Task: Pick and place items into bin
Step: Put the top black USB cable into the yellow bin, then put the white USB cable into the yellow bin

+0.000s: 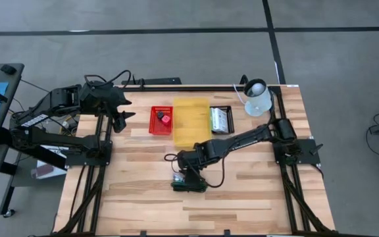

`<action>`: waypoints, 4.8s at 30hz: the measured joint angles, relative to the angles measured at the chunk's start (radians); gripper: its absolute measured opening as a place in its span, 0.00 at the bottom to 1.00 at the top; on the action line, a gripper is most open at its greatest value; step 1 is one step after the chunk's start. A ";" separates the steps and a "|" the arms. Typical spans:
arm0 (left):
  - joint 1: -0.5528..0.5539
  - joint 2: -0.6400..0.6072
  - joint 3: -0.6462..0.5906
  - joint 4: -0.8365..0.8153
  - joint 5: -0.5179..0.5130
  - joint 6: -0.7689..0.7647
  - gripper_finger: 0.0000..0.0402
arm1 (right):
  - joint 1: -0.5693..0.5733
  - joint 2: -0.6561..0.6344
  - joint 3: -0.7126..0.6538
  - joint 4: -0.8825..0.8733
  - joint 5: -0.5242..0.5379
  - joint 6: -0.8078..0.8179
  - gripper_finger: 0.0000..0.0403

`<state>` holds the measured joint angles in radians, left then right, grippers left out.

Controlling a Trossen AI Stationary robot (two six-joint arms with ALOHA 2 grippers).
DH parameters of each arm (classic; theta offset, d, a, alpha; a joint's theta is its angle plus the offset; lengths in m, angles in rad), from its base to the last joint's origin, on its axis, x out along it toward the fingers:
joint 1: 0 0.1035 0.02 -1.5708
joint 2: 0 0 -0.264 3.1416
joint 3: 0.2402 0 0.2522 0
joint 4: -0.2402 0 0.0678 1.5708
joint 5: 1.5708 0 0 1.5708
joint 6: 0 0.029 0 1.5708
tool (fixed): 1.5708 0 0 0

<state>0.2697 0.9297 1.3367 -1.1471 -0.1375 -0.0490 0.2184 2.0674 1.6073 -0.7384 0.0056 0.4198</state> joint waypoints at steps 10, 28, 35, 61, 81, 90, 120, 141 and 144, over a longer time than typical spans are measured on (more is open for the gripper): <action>0.000 0.000 0.000 0.000 0.000 0.000 0.55 | 0.018 0.000 -0.028 0.055 -0.004 0.010 0.43; 0.000 0.000 0.000 -0.003 0.000 0.000 0.55 | 0.015 0.157 -0.021 0.082 0.003 0.090 0.40; 0.000 0.000 0.000 -0.006 0.000 0.000 0.55 | 0.017 0.175 -0.019 0.071 0.037 0.149 0.30; 0.000 0.000 0.000 -0.007 0.000 0.000 0.55 | -0.112 -0.070 0.077 0.080 0.236 0.184 0.07; 0.000 0.000 0.000 -0.007 0.000 0.000 0.55 | -0.390 -0.081 0.071 0.044 0.307 0.243 0.25; 0.000 0.000 0.000 -0.007 0.000 0.000 0.55 | -0.329 -0.081 0.069 -0.125 0.245 0.245 0.25; 0.000 0.000 0.000 -0.007 0.000 0.000 0.55 | 0.106 0.077 0.070 0.088 0.194 0.341 0.25; 0.000 0.000 0.000 -0.011 0.000 0.000 0.55 | 0.056 0.207 0.074 0.174 -0.053 0.340 0.25; 0.000 0.000 0.000 -0.011 -0.001 0.000 0.55 | 0.056 0.206 0.074 0.173 -0.025 0.345 0.24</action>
<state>0.2695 0.9298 1.3365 -1.1580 -0.1381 -0.0492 0.2745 2.2738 1.6810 -0.5652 -0.0190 0.7650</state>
